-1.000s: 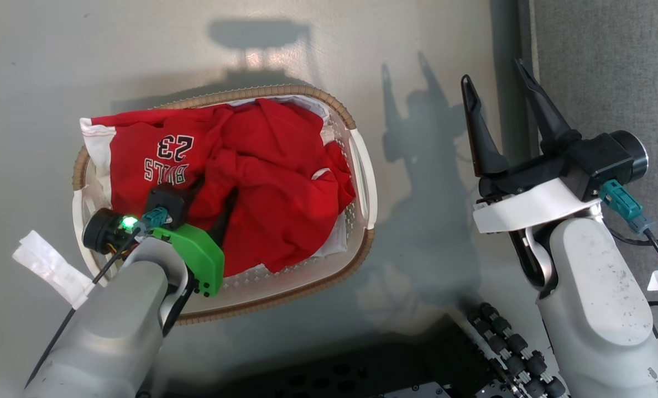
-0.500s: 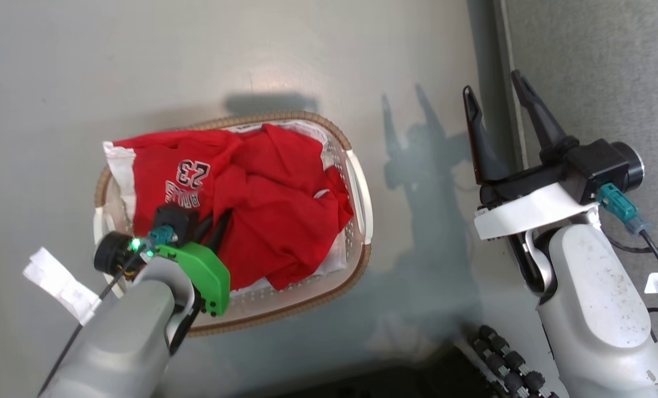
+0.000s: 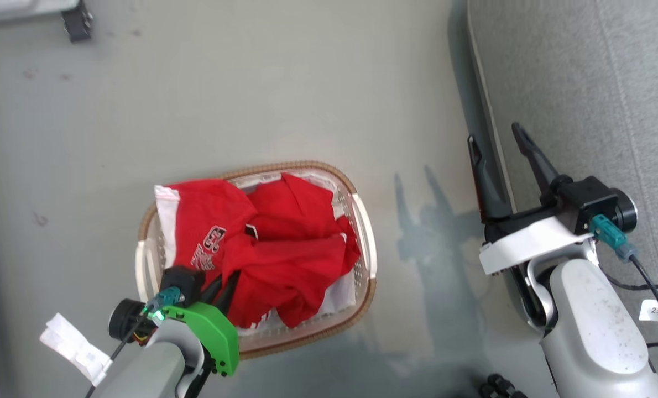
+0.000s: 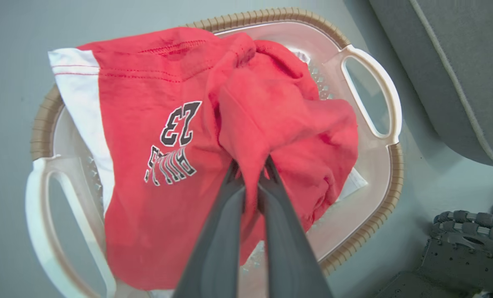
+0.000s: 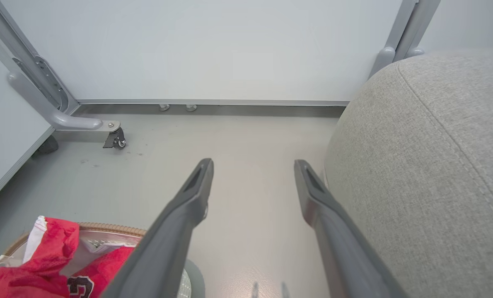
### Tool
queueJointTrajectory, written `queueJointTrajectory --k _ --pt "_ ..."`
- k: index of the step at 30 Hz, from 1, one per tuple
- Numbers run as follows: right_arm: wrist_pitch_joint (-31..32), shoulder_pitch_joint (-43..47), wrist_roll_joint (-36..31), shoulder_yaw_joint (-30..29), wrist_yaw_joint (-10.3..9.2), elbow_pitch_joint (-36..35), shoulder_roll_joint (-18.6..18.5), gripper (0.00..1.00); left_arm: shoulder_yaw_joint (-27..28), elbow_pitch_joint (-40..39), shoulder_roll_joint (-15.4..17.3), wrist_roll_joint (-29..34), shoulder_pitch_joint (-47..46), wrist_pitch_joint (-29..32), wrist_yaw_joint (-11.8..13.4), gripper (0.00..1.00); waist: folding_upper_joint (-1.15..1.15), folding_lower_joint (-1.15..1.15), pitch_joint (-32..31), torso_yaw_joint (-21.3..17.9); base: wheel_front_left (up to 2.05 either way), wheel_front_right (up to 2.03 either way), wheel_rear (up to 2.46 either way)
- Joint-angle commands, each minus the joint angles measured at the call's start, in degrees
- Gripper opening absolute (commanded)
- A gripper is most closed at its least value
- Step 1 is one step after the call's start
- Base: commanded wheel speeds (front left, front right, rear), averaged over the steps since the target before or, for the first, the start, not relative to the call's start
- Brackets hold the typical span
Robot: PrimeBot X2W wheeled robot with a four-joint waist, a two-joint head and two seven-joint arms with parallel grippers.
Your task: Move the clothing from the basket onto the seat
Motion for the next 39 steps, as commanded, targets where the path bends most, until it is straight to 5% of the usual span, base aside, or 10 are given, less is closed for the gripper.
queueJointTrajectory --k 1,20,39 --pt "-0.27 1.29 -0.32 -0.04 -0.06 0.33 -0.21 1.00 0.85 -0.80 -0.31 0.67 1.52 -0.04 0.09 0.00 0.00 0.00 -5.42 1.38 0.00 0.00 0.00" --pt "-0.27 9.08 -0.55 -0.05 -0.06 2.64 -0.21 1.00 11.95 -16.74 -2.89 10.86 12.86 -0.04 0.09 0.00 0.00 0.00 -19.24 4.58 0.00 0.00 0.00" --pt "-0.27 13.73 0.22 1.33 -0.06 4.34 -0.21 1.00 22.04 -34.03 -6.35 16.84 14.08 -0.04 0.09 0.00 0.00 0.00 -26.68 6.82 0.00 0.00 0.00"
